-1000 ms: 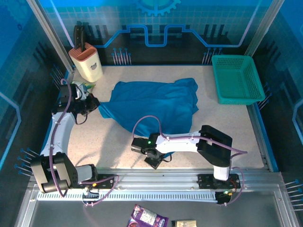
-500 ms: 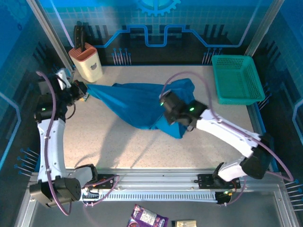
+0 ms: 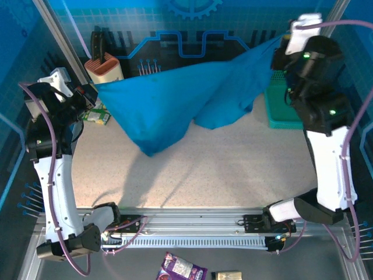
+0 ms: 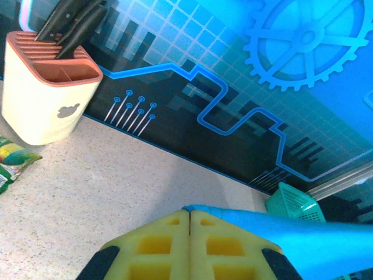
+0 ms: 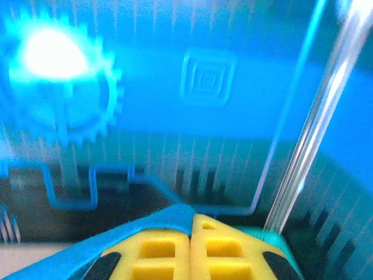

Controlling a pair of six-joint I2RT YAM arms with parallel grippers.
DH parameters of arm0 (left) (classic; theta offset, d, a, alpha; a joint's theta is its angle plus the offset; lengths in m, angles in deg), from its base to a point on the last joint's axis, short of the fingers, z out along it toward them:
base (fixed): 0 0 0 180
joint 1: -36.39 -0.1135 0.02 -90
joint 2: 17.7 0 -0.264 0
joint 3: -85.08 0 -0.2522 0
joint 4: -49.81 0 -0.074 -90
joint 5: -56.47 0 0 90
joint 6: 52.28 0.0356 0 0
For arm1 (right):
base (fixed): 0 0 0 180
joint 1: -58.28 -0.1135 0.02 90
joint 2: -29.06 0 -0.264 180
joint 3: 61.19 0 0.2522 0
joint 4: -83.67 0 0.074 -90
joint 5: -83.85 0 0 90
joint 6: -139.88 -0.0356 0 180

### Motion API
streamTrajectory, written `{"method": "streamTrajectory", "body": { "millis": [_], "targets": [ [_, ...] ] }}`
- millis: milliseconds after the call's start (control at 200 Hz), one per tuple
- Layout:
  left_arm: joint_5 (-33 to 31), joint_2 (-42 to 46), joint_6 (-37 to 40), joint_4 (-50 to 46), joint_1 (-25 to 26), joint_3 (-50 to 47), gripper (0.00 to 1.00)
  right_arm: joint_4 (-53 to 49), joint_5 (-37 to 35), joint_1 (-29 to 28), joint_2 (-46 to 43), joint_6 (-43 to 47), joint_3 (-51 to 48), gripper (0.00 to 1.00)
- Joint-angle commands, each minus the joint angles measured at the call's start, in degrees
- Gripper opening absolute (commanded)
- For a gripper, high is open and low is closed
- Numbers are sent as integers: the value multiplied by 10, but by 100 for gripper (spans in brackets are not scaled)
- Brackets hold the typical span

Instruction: Fold the inside-out t-shirt

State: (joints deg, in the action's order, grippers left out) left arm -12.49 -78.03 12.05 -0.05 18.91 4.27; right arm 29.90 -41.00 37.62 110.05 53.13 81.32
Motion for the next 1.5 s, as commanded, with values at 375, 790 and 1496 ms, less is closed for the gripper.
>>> {"method": "streamTrajectory", "body": {
  "millis": [375, 790, 1496],
  "targets": [
    [-4, -139, -1, -48, -5, 397, 0, 92, 1, 9, -46, 2, -121, 0],
    [-6, -48, -23, 2, -5, 236, 0, 98, -3, 18, -93, 33, -73, 0],
    [50, -47, -51, 3, -5, 270, 0, 138, -21, 18, -116, 105, -60, 0]
  ]
}}
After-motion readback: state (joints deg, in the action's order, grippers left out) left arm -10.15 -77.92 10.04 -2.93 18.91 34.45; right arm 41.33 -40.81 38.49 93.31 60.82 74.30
